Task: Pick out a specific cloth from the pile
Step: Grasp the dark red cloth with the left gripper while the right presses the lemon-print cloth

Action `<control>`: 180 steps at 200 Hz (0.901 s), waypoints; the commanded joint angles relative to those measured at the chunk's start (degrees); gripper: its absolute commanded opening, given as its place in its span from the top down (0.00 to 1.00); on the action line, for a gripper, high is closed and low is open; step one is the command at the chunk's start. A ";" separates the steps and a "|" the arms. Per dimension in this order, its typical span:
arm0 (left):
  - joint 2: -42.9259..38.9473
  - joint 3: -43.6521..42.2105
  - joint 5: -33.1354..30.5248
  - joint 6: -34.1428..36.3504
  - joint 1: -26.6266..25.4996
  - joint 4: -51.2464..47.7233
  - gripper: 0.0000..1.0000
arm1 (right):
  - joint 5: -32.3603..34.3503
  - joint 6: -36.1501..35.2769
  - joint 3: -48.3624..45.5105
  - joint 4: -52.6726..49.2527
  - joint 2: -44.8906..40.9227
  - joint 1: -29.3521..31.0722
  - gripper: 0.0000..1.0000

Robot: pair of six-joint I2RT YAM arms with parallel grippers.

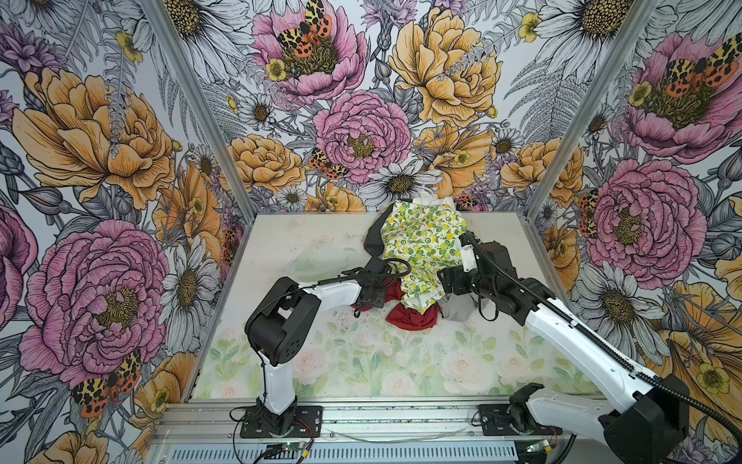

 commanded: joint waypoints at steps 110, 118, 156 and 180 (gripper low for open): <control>-7.30 -0.96 3.01 -0.49 0.37 3.29 1.00 | 4.53 0.58 -0.99 2.54 -1.48 0.61 0.16; -8.58 -1.05 3.02 -0.45 0.43 3.29 1.00 | 4.67 0.66 -1.07 2.62 -1.44 0.61 0.16; -15.01 -2.09 3.54 -0.61 0.65 3.24 1.00 | 5.02 0.95 -1.33 2.83 -1.46 0.71 0.16; -19.04 -2.24 4.70 -1.25 1.11 3.29 1.00 | 5.10 0.98 -1.27 2.95 -1.50 0.75 0.16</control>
